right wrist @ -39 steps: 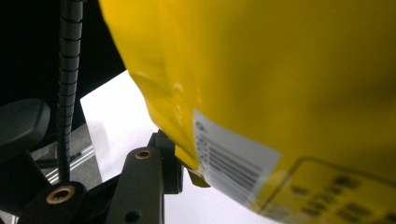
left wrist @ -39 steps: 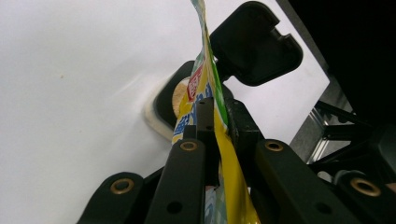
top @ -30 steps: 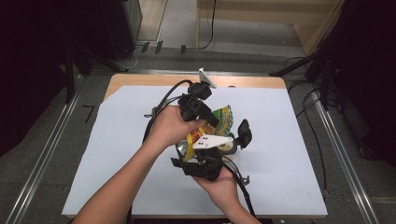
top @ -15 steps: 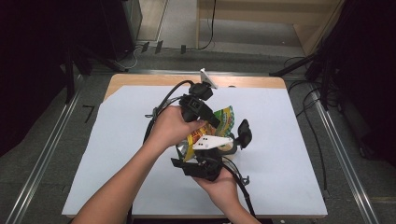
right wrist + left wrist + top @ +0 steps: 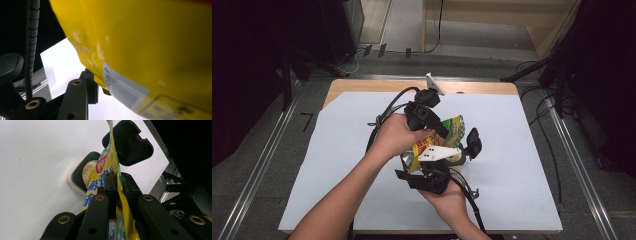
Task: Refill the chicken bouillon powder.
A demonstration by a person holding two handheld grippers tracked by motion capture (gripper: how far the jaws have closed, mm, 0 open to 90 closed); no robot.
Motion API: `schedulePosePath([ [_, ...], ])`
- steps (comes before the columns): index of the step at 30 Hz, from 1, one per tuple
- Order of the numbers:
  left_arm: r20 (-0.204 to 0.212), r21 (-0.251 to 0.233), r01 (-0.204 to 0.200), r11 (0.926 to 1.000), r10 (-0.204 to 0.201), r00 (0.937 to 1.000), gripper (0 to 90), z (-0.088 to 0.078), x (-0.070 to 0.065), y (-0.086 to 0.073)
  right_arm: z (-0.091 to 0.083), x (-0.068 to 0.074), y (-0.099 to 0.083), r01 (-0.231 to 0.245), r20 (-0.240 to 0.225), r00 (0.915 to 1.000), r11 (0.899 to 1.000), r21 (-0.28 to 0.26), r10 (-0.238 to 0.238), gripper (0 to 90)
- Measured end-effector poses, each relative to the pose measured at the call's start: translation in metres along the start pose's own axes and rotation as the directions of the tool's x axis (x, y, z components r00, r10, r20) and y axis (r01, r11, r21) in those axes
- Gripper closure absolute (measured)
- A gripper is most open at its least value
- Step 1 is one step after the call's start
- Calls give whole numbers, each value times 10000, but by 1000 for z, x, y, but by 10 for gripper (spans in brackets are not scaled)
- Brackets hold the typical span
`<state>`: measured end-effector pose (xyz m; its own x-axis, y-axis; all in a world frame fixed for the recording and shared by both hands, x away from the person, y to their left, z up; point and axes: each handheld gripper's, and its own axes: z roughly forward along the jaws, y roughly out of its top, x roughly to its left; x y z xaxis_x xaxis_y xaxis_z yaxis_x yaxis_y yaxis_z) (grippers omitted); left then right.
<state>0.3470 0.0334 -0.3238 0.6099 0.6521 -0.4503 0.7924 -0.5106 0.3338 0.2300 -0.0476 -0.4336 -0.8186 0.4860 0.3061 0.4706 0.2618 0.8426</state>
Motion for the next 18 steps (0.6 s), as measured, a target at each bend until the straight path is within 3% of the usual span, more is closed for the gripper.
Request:
schedulePosePath([
  [18,1,6,-55,10000,55,10000,844,1,0,0,0,0,0,8,37,10000,10000,8,-8,633],
])
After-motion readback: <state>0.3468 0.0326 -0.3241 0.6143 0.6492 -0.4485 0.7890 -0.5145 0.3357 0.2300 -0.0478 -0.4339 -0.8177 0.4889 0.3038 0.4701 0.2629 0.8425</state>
